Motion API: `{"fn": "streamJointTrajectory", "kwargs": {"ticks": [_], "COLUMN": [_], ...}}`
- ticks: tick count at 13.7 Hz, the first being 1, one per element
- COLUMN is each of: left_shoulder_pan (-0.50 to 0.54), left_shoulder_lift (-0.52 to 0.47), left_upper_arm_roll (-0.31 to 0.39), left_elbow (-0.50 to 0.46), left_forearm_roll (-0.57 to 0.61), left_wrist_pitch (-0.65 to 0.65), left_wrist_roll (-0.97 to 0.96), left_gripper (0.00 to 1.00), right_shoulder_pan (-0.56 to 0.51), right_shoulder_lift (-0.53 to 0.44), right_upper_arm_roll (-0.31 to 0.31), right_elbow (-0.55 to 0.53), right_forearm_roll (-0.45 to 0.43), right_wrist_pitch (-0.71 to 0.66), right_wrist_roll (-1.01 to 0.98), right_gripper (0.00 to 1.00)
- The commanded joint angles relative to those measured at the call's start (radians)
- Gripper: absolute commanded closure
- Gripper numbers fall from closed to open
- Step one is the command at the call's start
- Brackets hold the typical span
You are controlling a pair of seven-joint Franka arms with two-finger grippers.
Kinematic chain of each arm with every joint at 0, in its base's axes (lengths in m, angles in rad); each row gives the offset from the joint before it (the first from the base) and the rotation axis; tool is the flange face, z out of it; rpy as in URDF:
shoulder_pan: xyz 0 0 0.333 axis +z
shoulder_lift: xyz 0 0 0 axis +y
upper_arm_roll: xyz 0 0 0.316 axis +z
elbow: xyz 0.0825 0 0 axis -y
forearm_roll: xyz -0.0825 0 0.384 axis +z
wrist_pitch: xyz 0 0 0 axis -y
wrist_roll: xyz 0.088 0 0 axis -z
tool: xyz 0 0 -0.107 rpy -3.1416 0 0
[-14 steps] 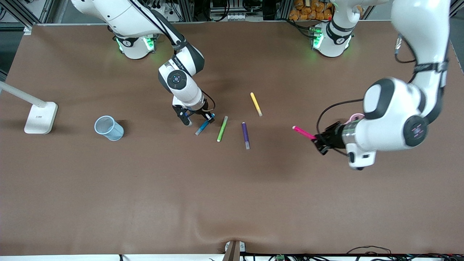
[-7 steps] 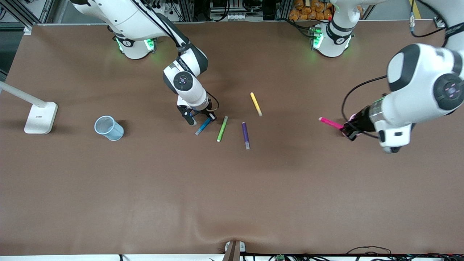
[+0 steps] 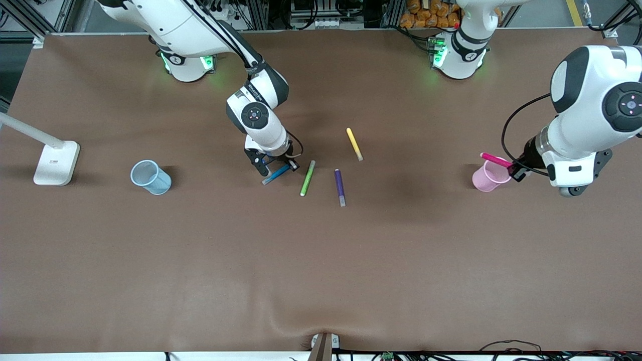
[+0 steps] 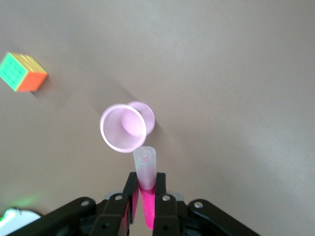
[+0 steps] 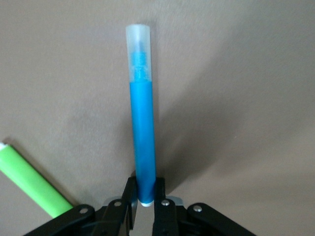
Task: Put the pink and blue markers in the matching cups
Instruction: 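Lower the pink marker into the pink cup while the right gripper carries blue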
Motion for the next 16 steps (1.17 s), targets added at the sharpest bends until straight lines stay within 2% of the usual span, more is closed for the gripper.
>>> {"fn": "streamJointTrajectory", "kwargs": {"ticks": [1,4,8,10,12,16], "left_shoulder_pan": [0.048,0.071,0.09,0.11,0.143,0.173], "left_shoulder_lift": [-0.083,-0.1,-0.146,-0.16,-0.155,-0.132], "left_upper_arm_roll": [-0.008,-0.008,-0.005,-0.005,-0.008,-0.006], "left_elbow": [-0.126,-0.162,-0.324,-0.396,-0.425,-0.504], "left_forearm_roll": [0.054,0.055,0.095,0.144,0.156,0.172], "left_wrist_pitch": [0.09,0.132,0.312,0.411,0.478,0.629], "left_wrist_roll": [0.028,0.028,0.028,0.028,0.028,0.027], "left_gripper": [1.0,1.0,1.0,1.0,1.0,1.0], "right_shoulder_pan": [-0.044,-0.124,-0.279,-0.381,-0.47,-0.699], "right_shoulder_lift": [-0.04,-0.102,-0.237,-0.272,-0.301,-0.3], "right_upper_arm_roll": [0.006,0.02,0.022,0.023,0.022,-0.004], "right_elbow": [0.055,0.097,0.103,0.133,0.166,0.216], "right_forearm_roll": [-0.024,-0.003,0.253,0.28,0.283,0.375], "right_wrist_pitch": [-0.149,-0.319,-0.543,-0.681,-0.824,-1.041], "right_wrist_roll": [0.01,-0.06,-0.365,-0.467,-0.595,-0.892], "right_gripper": [1.0,1.0,1.0,1.0,1.0,1.0]}}
